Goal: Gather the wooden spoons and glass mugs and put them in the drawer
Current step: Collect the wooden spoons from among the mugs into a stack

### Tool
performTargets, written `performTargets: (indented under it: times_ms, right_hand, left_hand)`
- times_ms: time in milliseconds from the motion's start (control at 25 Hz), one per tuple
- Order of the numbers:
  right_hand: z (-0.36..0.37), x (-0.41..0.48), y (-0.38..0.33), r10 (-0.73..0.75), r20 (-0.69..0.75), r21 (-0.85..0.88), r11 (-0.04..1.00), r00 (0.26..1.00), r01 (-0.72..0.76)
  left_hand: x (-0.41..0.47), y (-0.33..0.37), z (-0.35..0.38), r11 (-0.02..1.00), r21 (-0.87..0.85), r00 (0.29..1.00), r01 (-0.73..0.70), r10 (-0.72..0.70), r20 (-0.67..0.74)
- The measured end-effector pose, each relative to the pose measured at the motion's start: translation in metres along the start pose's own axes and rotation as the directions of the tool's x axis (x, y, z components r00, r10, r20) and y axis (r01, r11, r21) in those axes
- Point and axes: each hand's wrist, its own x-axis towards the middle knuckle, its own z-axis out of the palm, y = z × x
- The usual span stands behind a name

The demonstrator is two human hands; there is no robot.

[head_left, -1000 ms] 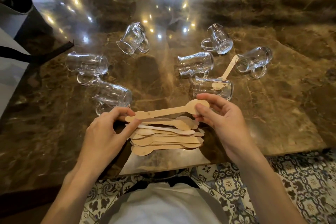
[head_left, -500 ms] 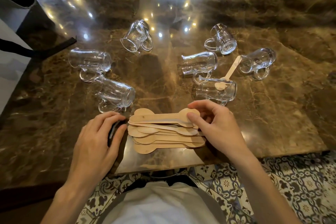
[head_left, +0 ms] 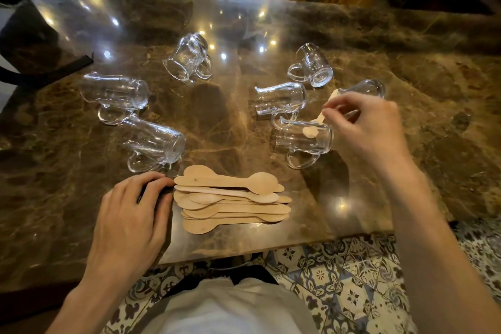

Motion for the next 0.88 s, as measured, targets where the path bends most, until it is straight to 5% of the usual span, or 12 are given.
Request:
performTargets:
  times_ms: [120,240,400,880]
  right_hand:
    - [-0.005,0.047,0.027,0.043,0.196,-0.361,0.932,0.98,0.031]
    - [0.011,0.065,0.035,-0.111,0.407,-0.571,0.744,0.907,0.347]
    - [0.024,0.076,0.034,-0.263,0.534,-0.525,0.642,0.804,0.559]
    - [0.022,0.087,0.032,-0.213,0.63,-0.444,0.69,0.747,0.572]
  left_hand:
    - [0.0,0.0,0.0,1.0,-0.004,1.0,0.004,-0.004,0.002]
    - [0.0,0.0,0.0,1.0,-0.012,1.0,0.001,-0.001,-0.001]
    - [0.001,0.0,0.0,1.0,-0.011,1.0,0.003,-0.003,-0.001]
    - [0.001,0.002,-0.001,1.0,-0.011,1.0,0.015,-0.015,-0.004]
